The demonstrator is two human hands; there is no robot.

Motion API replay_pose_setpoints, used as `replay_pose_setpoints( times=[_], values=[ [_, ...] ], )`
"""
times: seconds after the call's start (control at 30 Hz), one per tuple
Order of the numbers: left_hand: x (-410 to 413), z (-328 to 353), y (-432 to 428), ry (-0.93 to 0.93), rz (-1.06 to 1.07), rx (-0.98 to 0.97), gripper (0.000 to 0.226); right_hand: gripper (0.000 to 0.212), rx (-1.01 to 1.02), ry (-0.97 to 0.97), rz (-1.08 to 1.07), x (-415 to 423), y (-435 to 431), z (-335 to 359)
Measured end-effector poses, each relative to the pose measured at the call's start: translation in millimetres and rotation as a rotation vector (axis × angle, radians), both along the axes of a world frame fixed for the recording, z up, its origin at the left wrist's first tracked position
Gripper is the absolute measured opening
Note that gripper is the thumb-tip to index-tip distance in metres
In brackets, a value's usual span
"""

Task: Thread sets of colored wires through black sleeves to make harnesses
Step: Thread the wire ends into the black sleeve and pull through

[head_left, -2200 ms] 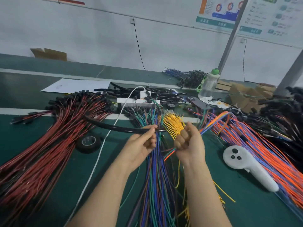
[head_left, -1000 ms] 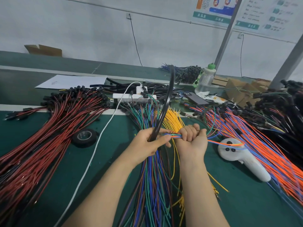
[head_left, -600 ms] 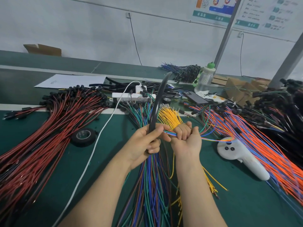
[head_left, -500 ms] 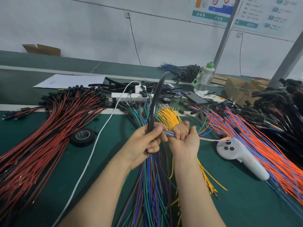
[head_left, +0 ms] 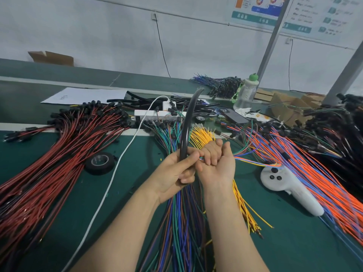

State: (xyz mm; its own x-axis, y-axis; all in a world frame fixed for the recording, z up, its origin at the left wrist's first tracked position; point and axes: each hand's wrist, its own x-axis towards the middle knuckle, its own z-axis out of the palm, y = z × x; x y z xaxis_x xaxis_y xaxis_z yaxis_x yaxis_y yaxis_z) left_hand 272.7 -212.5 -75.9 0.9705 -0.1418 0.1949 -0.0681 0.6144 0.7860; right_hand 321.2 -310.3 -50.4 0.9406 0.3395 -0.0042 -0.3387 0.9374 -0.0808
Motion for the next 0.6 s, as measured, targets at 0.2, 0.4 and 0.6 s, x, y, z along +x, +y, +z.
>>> replay_pose_setpoints(
  times=[0.2,0.4,0.6],
  values=[
    [1,7,-1,0.063,0.052,-0.068,0.023,0.050,0.031,0.018,-0.064,2,-10,3],
    [1,15,3,-0.007,0.196,-0.073,0.017,0.052,0.099,0.005,-0.071,0,-14,4],
    [1,10,4,0.090,0.332,-0.068,0.014,0.054,0.138,0.012,-0.072,0,-15,4]
  ],
)
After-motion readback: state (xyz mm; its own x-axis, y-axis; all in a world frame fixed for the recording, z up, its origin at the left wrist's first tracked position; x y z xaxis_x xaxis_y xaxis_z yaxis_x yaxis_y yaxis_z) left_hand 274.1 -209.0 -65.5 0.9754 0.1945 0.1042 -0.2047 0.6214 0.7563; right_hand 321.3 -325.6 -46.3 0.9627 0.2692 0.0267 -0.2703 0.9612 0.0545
